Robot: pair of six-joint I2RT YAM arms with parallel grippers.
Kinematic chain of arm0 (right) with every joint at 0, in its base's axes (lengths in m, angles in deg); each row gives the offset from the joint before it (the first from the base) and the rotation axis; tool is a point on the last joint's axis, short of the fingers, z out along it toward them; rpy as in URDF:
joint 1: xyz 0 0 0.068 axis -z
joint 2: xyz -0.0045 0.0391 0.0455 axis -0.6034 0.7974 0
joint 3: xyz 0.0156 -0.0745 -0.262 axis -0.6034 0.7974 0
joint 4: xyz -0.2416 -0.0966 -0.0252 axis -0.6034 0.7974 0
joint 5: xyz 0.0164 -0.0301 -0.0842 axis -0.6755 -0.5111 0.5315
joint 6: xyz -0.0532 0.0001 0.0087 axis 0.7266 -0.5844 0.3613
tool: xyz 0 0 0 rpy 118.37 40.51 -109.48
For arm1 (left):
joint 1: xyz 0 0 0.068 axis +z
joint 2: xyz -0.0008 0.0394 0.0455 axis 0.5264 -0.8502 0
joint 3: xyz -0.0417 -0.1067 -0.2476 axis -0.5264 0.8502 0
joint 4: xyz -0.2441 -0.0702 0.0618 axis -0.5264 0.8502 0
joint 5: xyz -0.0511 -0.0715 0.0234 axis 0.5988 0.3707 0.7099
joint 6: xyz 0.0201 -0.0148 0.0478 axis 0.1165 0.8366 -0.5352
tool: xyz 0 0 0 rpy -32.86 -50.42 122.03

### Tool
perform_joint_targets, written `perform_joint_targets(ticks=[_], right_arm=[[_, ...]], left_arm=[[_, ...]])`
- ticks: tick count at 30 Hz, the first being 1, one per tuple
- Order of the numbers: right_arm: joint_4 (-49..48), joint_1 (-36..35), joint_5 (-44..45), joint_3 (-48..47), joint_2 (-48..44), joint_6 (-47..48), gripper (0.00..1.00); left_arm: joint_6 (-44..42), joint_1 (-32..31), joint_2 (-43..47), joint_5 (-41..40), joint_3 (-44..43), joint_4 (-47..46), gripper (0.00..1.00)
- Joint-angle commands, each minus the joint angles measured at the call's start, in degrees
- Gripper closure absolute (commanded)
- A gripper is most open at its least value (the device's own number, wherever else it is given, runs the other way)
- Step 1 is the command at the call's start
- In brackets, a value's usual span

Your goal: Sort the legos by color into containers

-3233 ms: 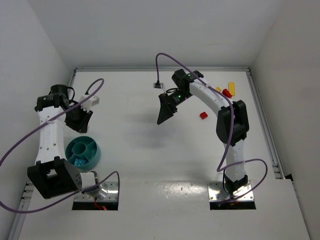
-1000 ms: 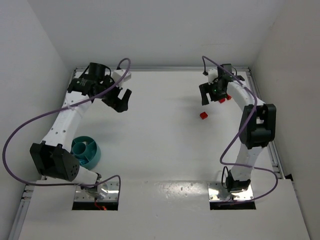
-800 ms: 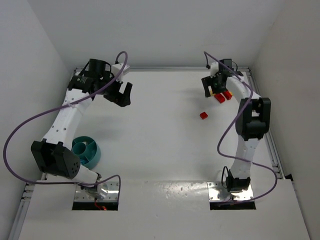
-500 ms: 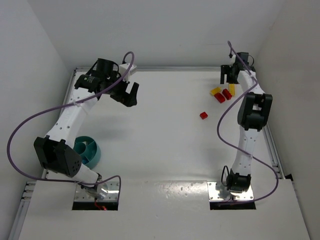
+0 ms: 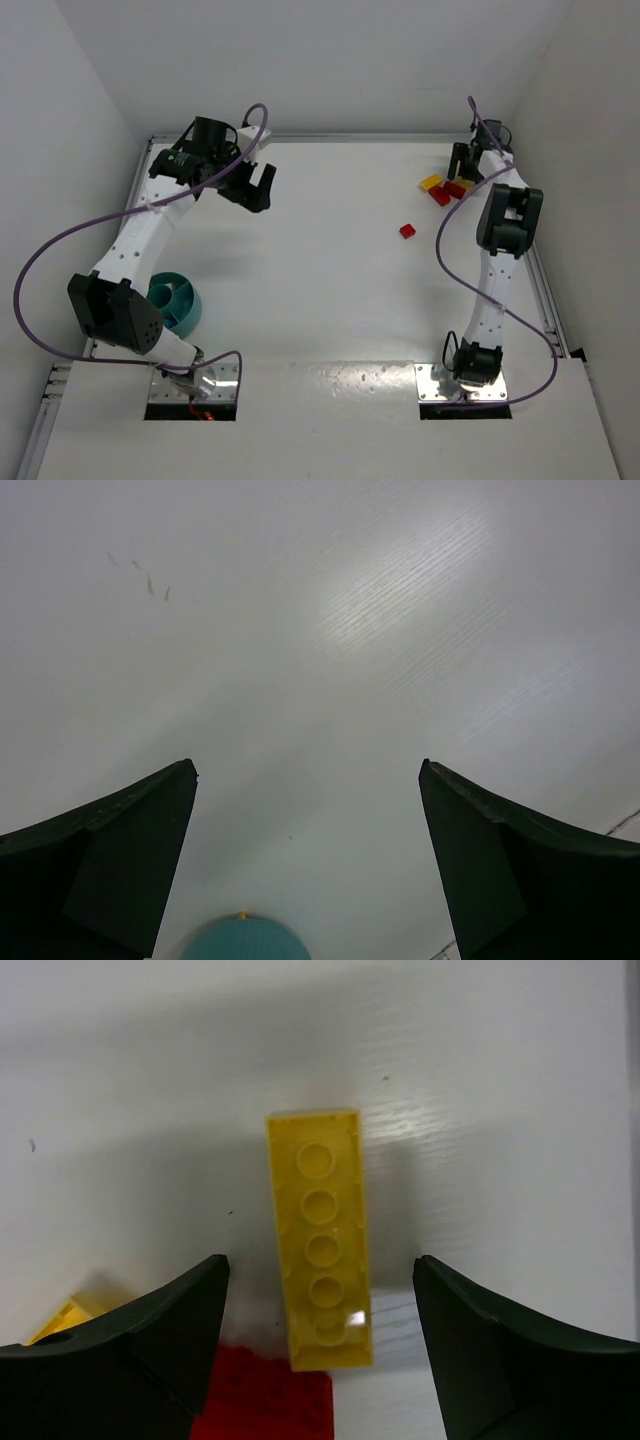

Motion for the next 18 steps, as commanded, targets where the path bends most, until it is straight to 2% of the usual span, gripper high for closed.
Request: perform_joint_targets(ticks=[1, 11, 13, 14, 15, 18], right_arm=[[-2.22, 0.58, 1.17, -2.79, 0.66, -0.34, 0.27], [-1.42, 2.25, -4.8, 1.24, -0.12, 0.8, 0.59], [-0.63, 2.78, -8.22, 3.0, -1.97, 2.99, 0.67], [0.15, 2.78, -9.19, 3.62, -2.76, 3.61, 0.76], [0.68, 2.78, -11.55, 4.23, -4.59, 4.92, 0.8], [-0.18, 2.25, -17.7, 7.9, -8.02, 6.78, 0.89]], left_arm=[[0.98, -0.26, 1.42, -1.2, 0.35, -1.34, 0.0], [1.76, -0.26, 0.89, -2.86, 0.35, -1.34, 0.0], [2.81, -0.26, 0.89, -5.4, 0.35, -1.34, 0.0], [2.82, -0.26, 1.59, -6.2, 0.96, -1.86, 0.0], [3.78, 0.7, 1.6, -6.21, 0.96, -1.87, 0.0], [3.79, 3.07, 2.21, -0.25, 0.96, -1.87, 0.0]])
